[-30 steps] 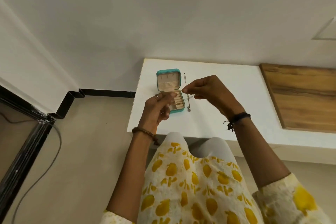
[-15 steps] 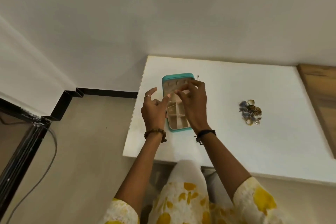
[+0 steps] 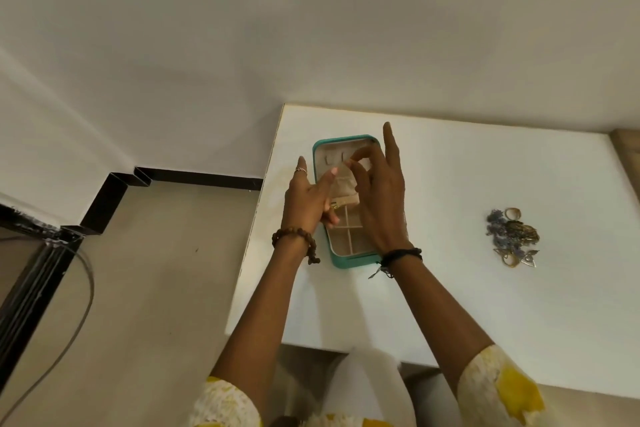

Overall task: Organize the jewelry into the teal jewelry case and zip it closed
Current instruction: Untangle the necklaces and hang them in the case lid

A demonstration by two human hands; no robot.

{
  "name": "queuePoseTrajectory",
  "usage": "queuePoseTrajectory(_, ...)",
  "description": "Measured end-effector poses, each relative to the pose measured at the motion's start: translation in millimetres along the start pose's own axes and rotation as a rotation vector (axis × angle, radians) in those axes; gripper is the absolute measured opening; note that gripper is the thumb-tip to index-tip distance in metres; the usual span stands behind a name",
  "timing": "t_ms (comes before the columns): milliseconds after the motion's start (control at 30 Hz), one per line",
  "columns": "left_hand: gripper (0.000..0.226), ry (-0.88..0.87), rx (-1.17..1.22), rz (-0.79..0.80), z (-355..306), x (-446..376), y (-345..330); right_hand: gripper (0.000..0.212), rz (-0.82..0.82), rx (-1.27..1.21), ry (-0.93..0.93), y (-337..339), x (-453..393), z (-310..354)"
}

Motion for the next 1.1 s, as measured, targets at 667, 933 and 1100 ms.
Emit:
queuePoseTrajectory(667, 0.034, -0.343, -0.065, -0.315, 2, 8, -6, 0.004, -0.167, -0.285, -0.086, -16, 12, -7)
queuePoseTrajectory(933, 0.034, -0.403, -0.186, -0.425, -4, 19, -8, 0.006, -0.233, -0.178, -0.094, -15, 12, -6)
queuePoseTrajectory(1100, 0.036, -0.374, -0.22, -0.431, -4, 18, -8, 0.01, -0.269, -0.063, -0.06, -14, 13, -8)
Point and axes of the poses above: each hand's wrist, its own x-axis away from the middle knuckle, its own y-axis out of the back of the hand, z = x × y, the point moved 7 cm from there along -x, towards the middle knuckle, and after that the axes turned 13 degrees about x, right-handed, at the moved point
